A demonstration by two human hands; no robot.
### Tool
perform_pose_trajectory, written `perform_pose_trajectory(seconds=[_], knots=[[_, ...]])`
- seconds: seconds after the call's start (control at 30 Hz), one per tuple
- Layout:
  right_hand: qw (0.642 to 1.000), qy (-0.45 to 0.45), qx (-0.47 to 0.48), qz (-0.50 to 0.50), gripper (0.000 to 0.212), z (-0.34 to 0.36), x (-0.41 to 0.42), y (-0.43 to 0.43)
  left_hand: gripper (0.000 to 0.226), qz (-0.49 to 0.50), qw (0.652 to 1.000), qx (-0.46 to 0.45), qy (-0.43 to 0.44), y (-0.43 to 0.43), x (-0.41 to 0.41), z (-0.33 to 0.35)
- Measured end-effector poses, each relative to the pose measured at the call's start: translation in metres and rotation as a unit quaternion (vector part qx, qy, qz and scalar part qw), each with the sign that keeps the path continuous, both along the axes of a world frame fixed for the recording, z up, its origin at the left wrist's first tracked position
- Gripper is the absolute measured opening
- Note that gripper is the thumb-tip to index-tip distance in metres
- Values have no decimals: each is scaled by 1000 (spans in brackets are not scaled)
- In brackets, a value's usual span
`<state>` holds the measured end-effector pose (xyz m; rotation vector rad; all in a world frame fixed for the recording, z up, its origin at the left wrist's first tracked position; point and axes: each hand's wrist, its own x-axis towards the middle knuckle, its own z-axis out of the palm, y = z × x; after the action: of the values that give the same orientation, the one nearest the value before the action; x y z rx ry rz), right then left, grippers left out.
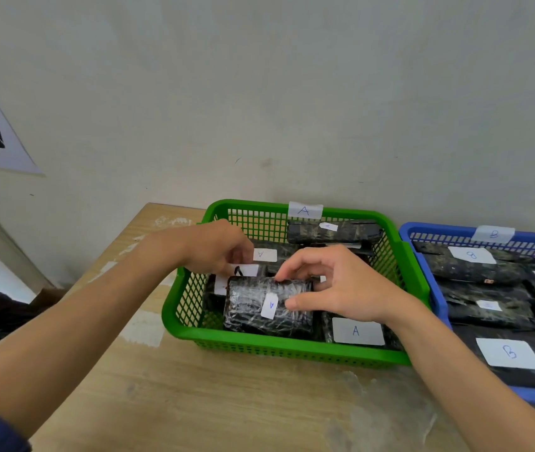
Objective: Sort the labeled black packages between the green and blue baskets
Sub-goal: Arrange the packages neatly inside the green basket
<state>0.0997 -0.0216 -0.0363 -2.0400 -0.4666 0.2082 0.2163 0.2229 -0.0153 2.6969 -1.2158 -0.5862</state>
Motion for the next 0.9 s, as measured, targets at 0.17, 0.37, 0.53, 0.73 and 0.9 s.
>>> perform_pose_trajectory(seconds=[0.17, 0.37, 0.53, 0.73, 0.9], knots=[[999, 16, -29, 6, 32, -1, 2, 4, 18, -4, 997, 5, -77, 4, 3, 0], [994, 55, -26, 87, 27, -7, -4, 22, 24, -6, 989, -33, -145, 10, 0, -11], [995, 13, -91, 24, 25, -11, 6, 26, 35, 24, 990, -71, -117, 10, -1, -13], [988, 9, -150, 25, 31, -16, 4, 28, 15, 19, 992, -63, -112, 12, -1, -12], [992, 20, -127, -12, 30, -8, 4, 20, 14, 29, 992, -65, -108, 11, 0, -13]])
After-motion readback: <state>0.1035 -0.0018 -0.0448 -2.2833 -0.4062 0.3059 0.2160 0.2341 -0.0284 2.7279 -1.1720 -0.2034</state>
